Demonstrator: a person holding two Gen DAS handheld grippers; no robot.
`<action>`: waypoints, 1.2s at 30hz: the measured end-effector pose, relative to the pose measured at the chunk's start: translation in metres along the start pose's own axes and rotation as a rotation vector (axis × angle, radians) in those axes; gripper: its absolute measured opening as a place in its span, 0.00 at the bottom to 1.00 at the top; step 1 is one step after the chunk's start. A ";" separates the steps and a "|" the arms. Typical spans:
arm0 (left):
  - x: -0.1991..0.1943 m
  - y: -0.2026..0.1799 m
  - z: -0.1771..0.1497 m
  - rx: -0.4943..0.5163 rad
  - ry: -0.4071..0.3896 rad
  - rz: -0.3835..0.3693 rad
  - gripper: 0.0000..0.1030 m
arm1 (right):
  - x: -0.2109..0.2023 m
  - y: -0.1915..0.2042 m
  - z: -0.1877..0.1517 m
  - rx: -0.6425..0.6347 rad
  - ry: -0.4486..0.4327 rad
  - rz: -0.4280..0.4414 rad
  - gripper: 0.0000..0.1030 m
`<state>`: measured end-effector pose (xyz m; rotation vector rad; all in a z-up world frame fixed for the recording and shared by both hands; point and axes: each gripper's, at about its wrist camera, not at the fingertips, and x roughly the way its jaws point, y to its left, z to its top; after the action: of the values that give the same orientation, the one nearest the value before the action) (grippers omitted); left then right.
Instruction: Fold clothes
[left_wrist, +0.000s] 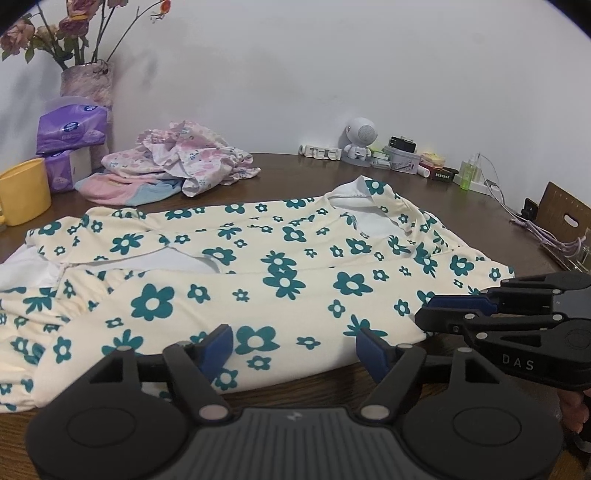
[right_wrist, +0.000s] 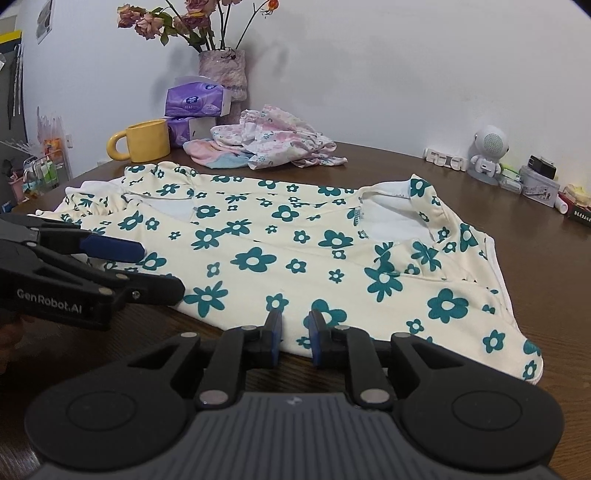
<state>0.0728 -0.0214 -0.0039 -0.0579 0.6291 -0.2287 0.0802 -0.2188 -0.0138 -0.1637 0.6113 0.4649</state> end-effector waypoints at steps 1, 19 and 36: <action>-0.001 0.001 0.000 -0.002 -0.002 0.006 0.67 | 0.000 -0.001 0.000 0.005 0.000 0.000 0.17; -0.045 0.082 -0.015 -0.027 -0.020 0.240 0.29 | 0.000 -0.003 0.000 0.016 0.000 -0.005 0.21; -0.077 0.143 -0.025 -0.117 -0.035 0.389 0.28 | 0.000 -0.002 0.000 0.009 0.000 -0.010 0.22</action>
<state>0.0249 0.1361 0.0026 -0.0506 0.6063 0.1852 0.0808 -0.2209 -0.0137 -0.1580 0.6124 0.4527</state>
